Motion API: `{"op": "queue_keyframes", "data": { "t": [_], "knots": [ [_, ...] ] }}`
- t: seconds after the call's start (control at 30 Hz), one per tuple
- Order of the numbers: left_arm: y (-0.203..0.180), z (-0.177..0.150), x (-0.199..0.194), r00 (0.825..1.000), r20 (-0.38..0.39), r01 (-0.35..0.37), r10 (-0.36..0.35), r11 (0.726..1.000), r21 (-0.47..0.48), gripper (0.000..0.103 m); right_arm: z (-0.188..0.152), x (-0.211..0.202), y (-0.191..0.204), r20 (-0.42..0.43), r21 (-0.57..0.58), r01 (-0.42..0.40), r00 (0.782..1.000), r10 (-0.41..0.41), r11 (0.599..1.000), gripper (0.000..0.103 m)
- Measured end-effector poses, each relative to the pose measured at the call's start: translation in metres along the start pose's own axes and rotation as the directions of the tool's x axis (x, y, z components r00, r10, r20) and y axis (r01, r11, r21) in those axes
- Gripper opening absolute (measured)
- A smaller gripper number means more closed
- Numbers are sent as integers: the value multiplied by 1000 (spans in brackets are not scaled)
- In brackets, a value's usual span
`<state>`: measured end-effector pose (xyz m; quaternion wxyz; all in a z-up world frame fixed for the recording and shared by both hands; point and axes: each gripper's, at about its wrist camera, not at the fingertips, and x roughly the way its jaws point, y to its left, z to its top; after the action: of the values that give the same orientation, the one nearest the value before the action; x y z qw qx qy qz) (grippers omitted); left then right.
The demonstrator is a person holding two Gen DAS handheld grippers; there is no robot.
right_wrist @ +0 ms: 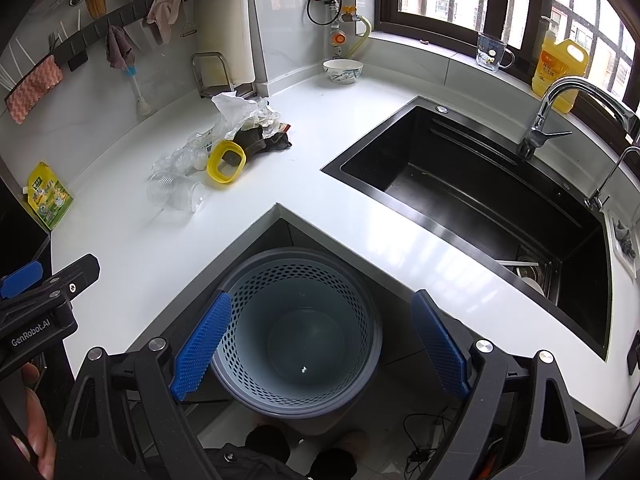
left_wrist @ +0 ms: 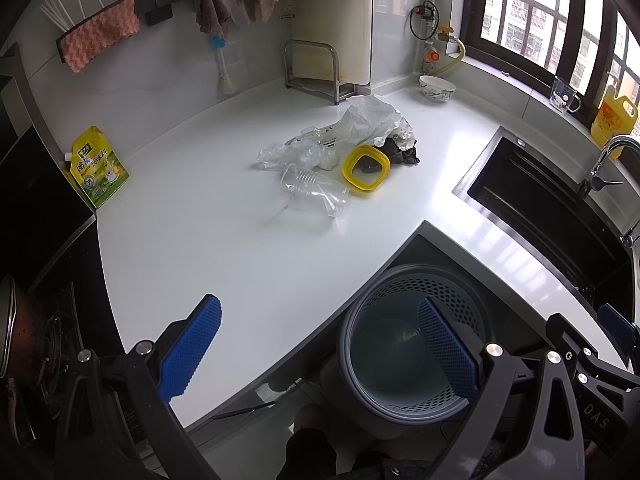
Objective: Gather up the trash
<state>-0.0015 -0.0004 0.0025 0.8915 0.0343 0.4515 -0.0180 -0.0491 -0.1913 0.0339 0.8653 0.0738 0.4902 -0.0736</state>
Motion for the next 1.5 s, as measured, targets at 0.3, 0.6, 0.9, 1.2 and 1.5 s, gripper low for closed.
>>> {"op": "queue_keyframes", "data": {
  "t": [0.3, 0.6, 0.9, 1.2, 1.5],
  "knots": [
    [0, 0, 0, 1000, 0, -3, 3, 1000, 0, 97, 0, 0, 0, 3, 1, 0, 1000, 0, 1000, 87],
    [0, 1, -3, 1000, 3, -12, 12, 1000, -10, 97, 2, 1, 0, 4, -6, -12, 1000, 12, 1000, 87],
    [-4, -12, -1, 999, -26, -29, 27, 997, -73, 97, -2, 6, -14, -14, -45, -54, 998, 53, 998, 87],
    [-4, -35, 3, 992, -64, -119, 109, 976, -182, 97, -7, 28, -36, -37, -133, -144, 989, 140, 981, 87],
    [12, -28, 11, 982, -36, -186, 183, 954, -234, 97, 18, 67, -35, -56, -149, -207, 978, 201, 967, 87]
  ]
}}
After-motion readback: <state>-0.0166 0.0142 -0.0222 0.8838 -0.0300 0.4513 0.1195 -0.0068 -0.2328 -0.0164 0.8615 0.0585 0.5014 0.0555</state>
